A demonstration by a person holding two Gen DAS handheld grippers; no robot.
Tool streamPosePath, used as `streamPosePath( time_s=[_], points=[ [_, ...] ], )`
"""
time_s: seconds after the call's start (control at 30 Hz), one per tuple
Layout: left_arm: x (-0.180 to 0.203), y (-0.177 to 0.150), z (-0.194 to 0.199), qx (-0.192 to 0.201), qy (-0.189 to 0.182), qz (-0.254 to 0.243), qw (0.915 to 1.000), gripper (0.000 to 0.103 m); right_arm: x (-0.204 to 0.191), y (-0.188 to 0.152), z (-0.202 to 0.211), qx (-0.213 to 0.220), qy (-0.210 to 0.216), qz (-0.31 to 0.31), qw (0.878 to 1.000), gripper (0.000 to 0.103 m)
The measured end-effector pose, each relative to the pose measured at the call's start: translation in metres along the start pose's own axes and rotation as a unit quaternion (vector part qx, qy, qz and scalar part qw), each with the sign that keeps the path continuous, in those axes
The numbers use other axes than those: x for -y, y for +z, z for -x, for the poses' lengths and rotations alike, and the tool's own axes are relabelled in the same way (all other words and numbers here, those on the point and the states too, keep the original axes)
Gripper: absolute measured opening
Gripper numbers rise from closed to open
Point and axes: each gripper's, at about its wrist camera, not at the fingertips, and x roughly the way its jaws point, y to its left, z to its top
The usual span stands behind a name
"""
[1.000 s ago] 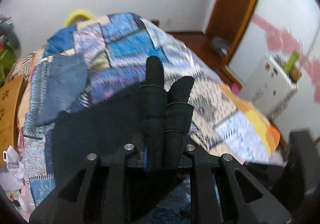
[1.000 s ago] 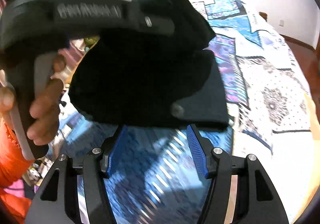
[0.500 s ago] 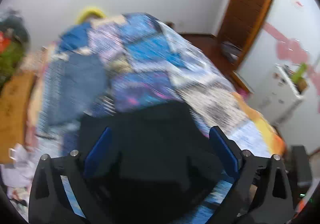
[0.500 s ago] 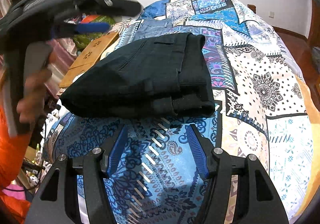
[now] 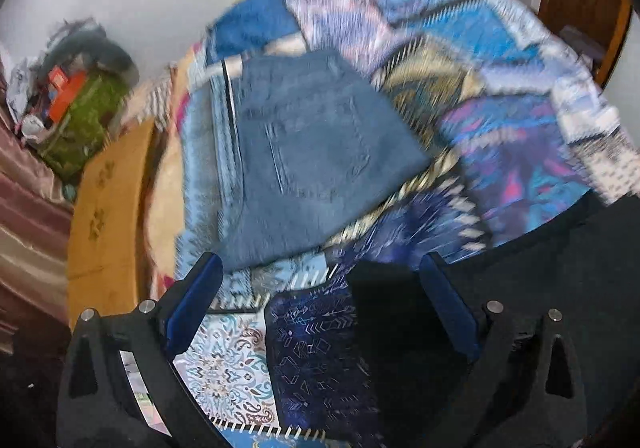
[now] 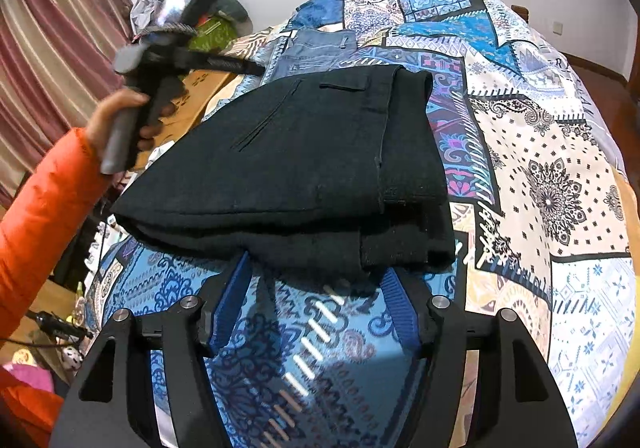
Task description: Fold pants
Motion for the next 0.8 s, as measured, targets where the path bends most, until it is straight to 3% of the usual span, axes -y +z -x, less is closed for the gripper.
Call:
streamPosePath(
  time_s=[0.1,0.2,0.37,0.5,0.67,0.8],
  points=[
    [0.002,-0.014,-0.03,-0.052,-0.028,-0.013,0.9982,0.1,0.006,0.007,-0.003,0.0,-0.004,-0.005,1.0,0.062],
    [-0.006,-0.024,-0.03,-0.054,-0.041,-0.003,0.9977,0.1,0.01,0.009,-0.002,0.002,-0.015,-0.006,1.0,0.062],
    [-0.017,-0.052,-0.012,-0.057,-0.031,-0.007,0.9978,0.1,0.023,0.009,0.007,0.012,-0.058,-0.018,0.998,0.062],
    [-0.03,-0.083,0.005,-0.075,-0.054,0.014,0.9956,0.1,0.027,0.006,0.025,0.031,-0.066,-0.03,0.997,0.062],
    [-0.016,-0.126,0.051,-0.031,-0.058,-0.007,0.9978,0.1,0.019,0.003,0.047,0.058,-0.068,-0.023,0.996,0.062],
    [-0.004,-0.148,0.079,-0.015,-0.091,0.008,0.9957,0.097,0.006,0.001,0.057,0.071,-0.067,-0.011,0.995,0.062]
  ],
)
